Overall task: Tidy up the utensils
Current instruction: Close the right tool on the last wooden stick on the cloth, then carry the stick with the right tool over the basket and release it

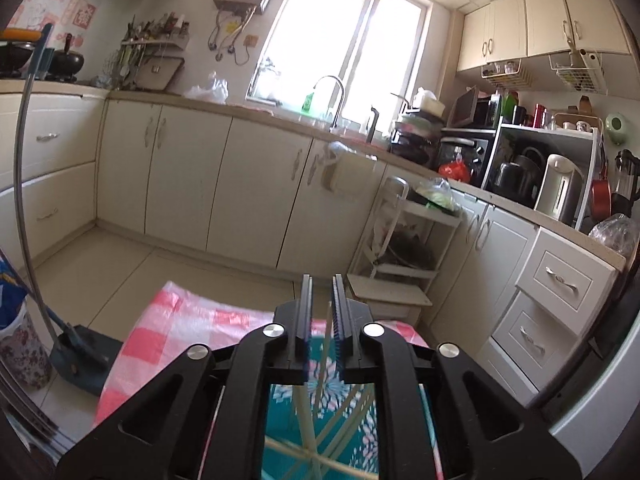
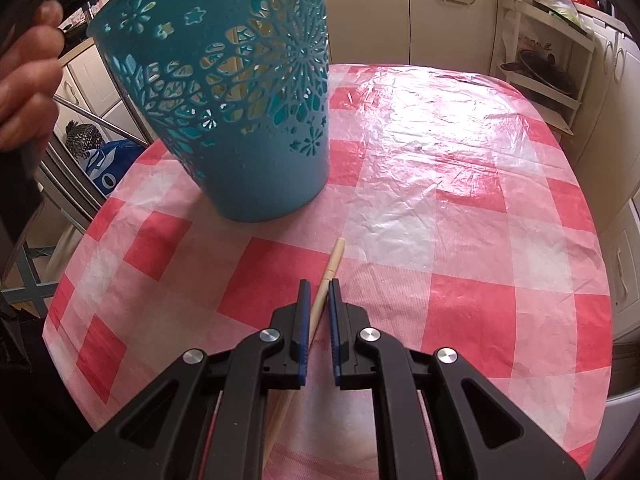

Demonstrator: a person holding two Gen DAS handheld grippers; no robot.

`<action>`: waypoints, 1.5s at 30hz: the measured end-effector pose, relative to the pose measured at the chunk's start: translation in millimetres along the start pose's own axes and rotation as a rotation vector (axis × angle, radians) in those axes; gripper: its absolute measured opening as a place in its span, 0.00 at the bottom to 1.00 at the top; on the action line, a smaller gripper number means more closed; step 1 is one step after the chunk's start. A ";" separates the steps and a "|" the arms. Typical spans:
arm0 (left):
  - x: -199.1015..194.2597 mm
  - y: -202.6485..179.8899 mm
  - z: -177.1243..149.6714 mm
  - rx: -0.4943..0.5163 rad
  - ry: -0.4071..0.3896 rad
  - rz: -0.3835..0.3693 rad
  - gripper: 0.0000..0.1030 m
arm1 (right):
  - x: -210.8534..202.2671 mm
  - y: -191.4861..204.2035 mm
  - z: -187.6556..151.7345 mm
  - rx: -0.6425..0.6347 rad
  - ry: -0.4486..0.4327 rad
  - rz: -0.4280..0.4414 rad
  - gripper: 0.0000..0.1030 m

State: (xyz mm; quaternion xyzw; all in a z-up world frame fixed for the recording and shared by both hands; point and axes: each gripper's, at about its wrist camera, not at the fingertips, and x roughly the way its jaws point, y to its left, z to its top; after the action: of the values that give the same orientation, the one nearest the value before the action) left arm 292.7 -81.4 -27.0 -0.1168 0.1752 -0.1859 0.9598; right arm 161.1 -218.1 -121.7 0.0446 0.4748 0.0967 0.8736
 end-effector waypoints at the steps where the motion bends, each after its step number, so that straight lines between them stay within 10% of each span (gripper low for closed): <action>1: -3.5 4.1 -5.0 -0.008 0.009 0.002 0.16 | -0.2 2.3 -0.5 -0.010 -0.001 -0.010 0.09; 9: -41.3 30.6 -37.9 -0.072 0.053 0.072 0.49 | 0.0 17.9 -7.4 -0.077 -0.011 -0.063 0.09; 17: -52.6 49.4 -55.5 -0.118 0.098 0.144 0.62 | -27.1 6.7 -9.8 -0.002 -0.073 -0.025 0.06; 27: -60.2 59.8 -48.9 -0.137 0.090 0.166 0.67 | -90.9 -41.7 4.0 0.268 -0.260 0.222 0.06; 37: -62.0 73.0 -42.5 -0.166 0.104 0.176 0.68 | -148.3 -24.0 63.3 0.242 -0.481 0.357 0.03; 45: -63.1 88.8 -44.2 -0.211 0.124 0.204 0.69 | -109.7 -23.7 57.6 0.266 -0.295 0.278 0.03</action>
State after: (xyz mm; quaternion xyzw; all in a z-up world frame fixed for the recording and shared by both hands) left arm 249.1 16.9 -74.4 -0.1871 0.2635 -0.0748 0.9434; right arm 154.2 -263.6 -4.3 0.2379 0.3401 0.1449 0.8982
